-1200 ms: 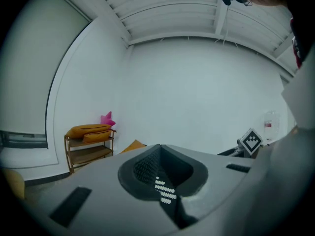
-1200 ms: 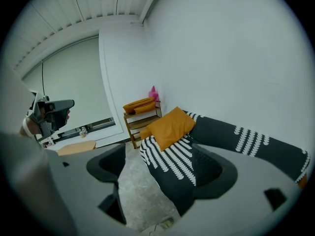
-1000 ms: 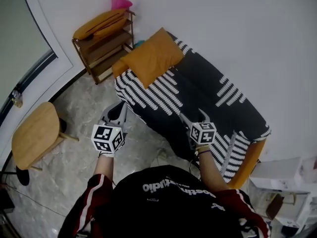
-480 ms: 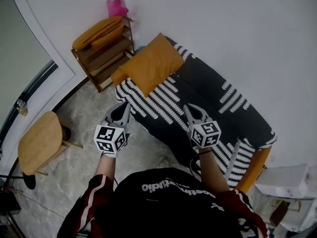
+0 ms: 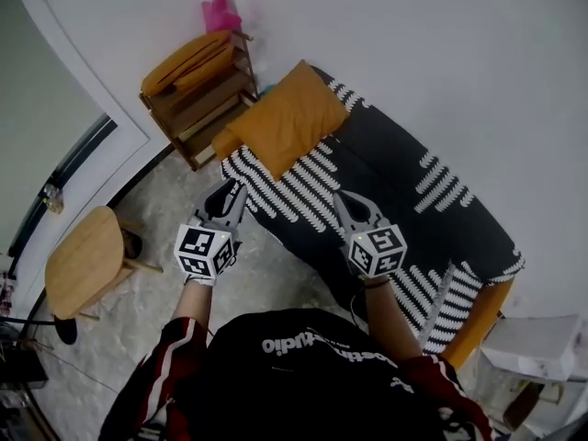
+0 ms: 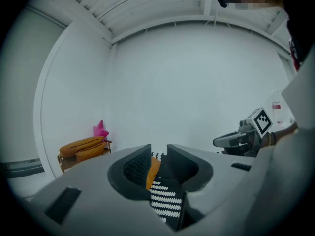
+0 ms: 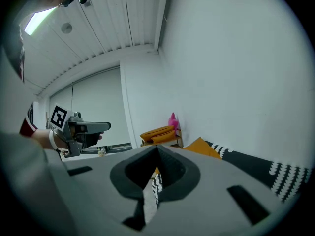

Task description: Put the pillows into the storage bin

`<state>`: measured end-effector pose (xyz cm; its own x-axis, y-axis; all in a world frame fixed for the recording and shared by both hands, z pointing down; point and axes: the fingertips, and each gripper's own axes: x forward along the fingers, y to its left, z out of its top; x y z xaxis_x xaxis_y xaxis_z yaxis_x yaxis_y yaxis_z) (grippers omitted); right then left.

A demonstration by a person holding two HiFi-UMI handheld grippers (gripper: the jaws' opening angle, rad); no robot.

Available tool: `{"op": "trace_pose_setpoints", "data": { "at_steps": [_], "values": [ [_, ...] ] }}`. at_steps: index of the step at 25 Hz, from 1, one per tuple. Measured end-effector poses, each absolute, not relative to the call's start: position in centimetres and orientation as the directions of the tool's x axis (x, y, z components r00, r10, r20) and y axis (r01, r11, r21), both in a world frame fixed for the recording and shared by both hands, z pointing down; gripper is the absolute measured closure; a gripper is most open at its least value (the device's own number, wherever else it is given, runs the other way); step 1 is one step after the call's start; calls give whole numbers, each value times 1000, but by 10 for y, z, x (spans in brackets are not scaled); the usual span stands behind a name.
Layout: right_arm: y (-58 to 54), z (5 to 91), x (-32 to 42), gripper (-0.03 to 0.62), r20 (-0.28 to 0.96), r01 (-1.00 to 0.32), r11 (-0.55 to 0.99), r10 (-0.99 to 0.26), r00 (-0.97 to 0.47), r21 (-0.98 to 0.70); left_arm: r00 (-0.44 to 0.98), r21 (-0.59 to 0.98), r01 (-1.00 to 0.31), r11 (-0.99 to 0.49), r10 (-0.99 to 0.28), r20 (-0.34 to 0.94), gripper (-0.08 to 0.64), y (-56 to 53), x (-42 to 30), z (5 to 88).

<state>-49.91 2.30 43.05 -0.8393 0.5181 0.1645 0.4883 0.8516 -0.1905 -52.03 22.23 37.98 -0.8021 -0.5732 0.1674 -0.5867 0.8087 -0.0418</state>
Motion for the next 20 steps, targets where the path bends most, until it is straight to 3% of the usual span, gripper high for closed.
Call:
{"op": "trace_pose_setpoints", "data": {
  "at_steps": [4,7,20],
  "values": [
    [20,427,-504,589,143,492,848,521,-842,-196,-791,-30,-604,796,-595,142,333,212,-523,373],
    [15,424,-510,589,129,483,851,513,-849,-208,-784,-41,-616,787,-606,136,268,206,-529,370],
    [26,445,-568,589,192,442,871,481,-855,-212,-745,36,-648,761,-644,174,256,215,-604,410]
  ]
}}
